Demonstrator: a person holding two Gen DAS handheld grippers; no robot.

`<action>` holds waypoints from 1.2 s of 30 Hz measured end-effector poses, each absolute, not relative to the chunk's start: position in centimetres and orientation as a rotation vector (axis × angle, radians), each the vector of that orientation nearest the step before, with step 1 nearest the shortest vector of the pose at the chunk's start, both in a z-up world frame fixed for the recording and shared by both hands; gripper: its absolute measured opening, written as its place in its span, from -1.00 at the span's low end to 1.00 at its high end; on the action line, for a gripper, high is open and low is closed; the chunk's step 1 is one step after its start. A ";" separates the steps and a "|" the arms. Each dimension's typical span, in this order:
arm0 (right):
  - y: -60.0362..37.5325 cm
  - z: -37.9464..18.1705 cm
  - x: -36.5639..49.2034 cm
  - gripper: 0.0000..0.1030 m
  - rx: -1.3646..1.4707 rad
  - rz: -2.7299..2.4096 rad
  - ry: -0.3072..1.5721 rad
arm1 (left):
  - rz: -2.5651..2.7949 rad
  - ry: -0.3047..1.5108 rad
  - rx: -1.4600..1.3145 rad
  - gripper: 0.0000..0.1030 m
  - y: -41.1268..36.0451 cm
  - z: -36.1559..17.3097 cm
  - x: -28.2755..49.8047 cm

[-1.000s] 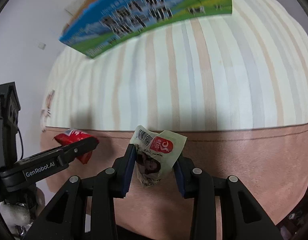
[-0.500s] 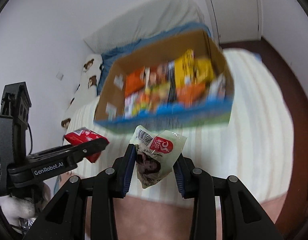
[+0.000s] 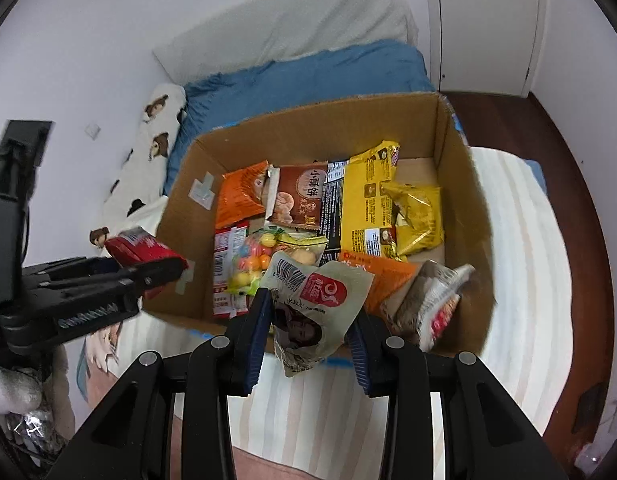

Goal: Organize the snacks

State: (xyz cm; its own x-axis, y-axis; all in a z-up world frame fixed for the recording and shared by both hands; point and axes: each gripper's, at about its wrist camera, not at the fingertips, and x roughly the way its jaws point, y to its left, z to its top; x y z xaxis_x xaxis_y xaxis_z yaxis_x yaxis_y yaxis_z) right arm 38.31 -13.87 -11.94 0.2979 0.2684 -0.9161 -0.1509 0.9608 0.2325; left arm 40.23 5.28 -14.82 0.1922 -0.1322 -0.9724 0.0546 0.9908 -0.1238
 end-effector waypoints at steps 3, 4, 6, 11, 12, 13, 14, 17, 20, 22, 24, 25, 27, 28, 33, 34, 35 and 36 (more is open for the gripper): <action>-13.5 -13.4 39.4 -0.24 0.107 0.284 1.293 | -0.116 1.453 -0.068 -0.22 5.8 -17.4 41.8; -13.3 -14.0 39.8 -0.24 0.097 0.287 1.313 | -0.113 1.477 -0.071 -0.22 6.0 -18.1 42.1; -13.0 -15.0 40.2 -0.24 0.088 0.283 1.338 | -0.109 1.514 -0.081 -0.22 6.3 -19.4 42.5; -13.0 -17.7 41.3 -0.13 0.107 0.250 1.429 | -0.086 1.578 -0.091 -0.22 6.7 -21.6 42.7; -13.2 -17.9 41.4 0.02 0.109 0.235 1.434 | -0.091 1.582 -0.094 -0.20 6.7 -21.9 42.7; -13.3 -17.9 41.5 0.40 0.107 0.226 1.435 | -0.088 1.584 -0.091 -0.19 6.6 -22.2 42.6; -13.5 -17.8 41.5 0.67 0.107 0.220 1.433 | -0.080 1.583 -0.083 -0.15 6.6 -22.3 42.5; -13.8 -17.5 41.6 0.78 0.081 0.192 1.434 | -0.075 1.559 -0.075 0.40 6.4 -22.2 42.2; -14.4 -17.2 41.5 0.91 0.062 0.162 1.429 | -0.072 1.534 -0.065 0.66 6.1 -21.6 41.9; -14.7 -17.1 41.4 0.91 0.039 0.137 1.425 | -0.066 1.517 -0.062 0.66 5.8 -20.9 41.6; -15.1 -17.0 41.2 0.92 0.027 0.112 1.421 | -0.070 1.502 -0.065 0.66 5.5 -20.5 41.3; -15.3 -17.0 41.2 0.92 0.031 0.106 1.419 | -0.066 1.495 -0.066 0.66 5.4 -20.3 41.1; -15.6 -17.0 41.0 0.93 0.026 0.093 1.416 | -0.073 1.482 -0.068 0.66 5.4 -19.7 40.7; -15.8 -17.0 40.9 0.93 0.022 0.084 1.412 | -0.066 1.477 -0.066 0.66 5.4 -19.5 40.5; -16.3 -17.1 40.4 0.94 0.029 0.074 1.407 | -0.051 1.463 -0.062 0.66 5.2 -19.1 39.4; -16.5 -17.0 40.3 0.94 0.035 0.073 1.402 | -0.049 1.460 -0.063 0.66 5.1 -19.0 39.1; -16.5 -16.9 40.2 0.94 0.036 0.072 1.398 | -0.048 1.457 -0.065 0.66 5.1 -18.8 38.9; -16.6 -16.7 40.1 0.94 0.034 0.070 1.393 | -0.049 1.455 -0.067 0.66 5.4 -18.7 39.0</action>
